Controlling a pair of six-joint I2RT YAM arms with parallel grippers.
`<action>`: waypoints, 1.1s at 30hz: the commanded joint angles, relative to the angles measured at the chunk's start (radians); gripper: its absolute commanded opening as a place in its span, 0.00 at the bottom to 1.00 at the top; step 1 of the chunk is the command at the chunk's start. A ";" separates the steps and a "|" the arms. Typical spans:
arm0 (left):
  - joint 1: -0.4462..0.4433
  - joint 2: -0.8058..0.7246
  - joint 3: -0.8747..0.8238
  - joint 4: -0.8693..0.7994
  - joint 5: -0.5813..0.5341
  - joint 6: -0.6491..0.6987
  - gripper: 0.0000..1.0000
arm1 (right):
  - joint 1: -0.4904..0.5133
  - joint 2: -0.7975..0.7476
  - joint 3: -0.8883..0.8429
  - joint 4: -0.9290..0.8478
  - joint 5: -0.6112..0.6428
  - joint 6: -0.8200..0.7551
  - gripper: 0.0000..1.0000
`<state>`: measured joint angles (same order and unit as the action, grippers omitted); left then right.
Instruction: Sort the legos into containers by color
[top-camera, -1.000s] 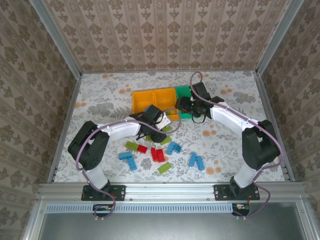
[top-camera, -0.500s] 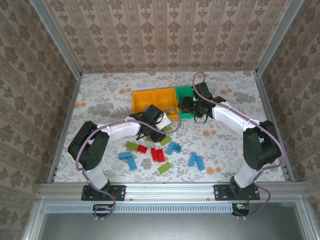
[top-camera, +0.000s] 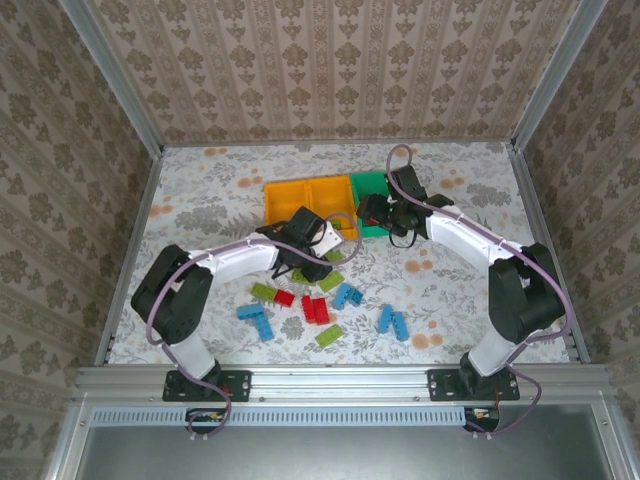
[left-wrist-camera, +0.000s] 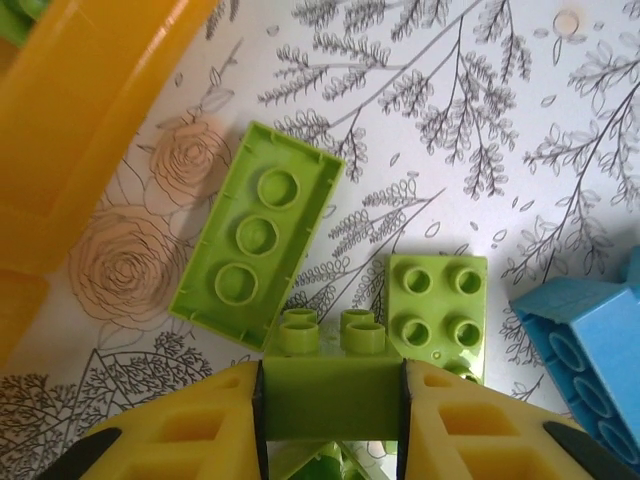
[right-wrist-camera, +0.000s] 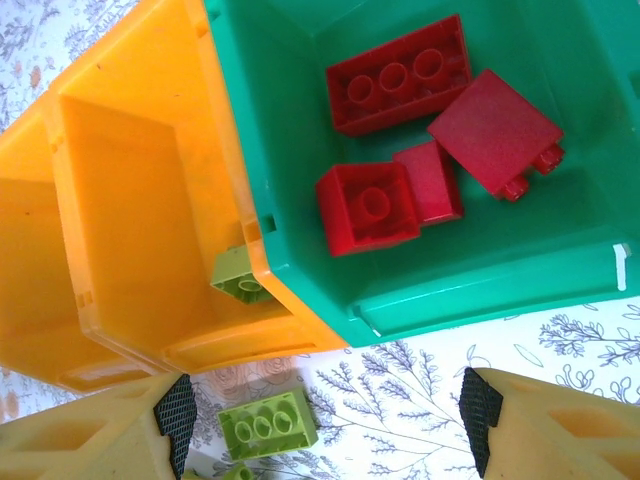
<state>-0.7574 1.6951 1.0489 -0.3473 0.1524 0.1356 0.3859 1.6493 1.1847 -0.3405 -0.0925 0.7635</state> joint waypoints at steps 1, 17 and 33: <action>0.014 -0.033 0.068 -0.035 -0.007 -0.034 0.33 | -0.007 -0.032 -0.026 0.003 0.017 0.011 0.74; 0.115 0.099 0.380 -0.098 -0.036 -0.112 0.36 | 0.038 -0.088 -0.124 0.016 0.021 -0.090 0.73; 0.186 0.226 0.519 -0.077 0.017 -0.332 0.57 | 0.245 0.035 -0.014 -0.106 0.076 -0.266 0.82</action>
<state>-0.5907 1.9404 1.5425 -0.4389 0.1444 -0.1196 0.5991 1.6466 1.1355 -0.3904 -0.0521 0.5480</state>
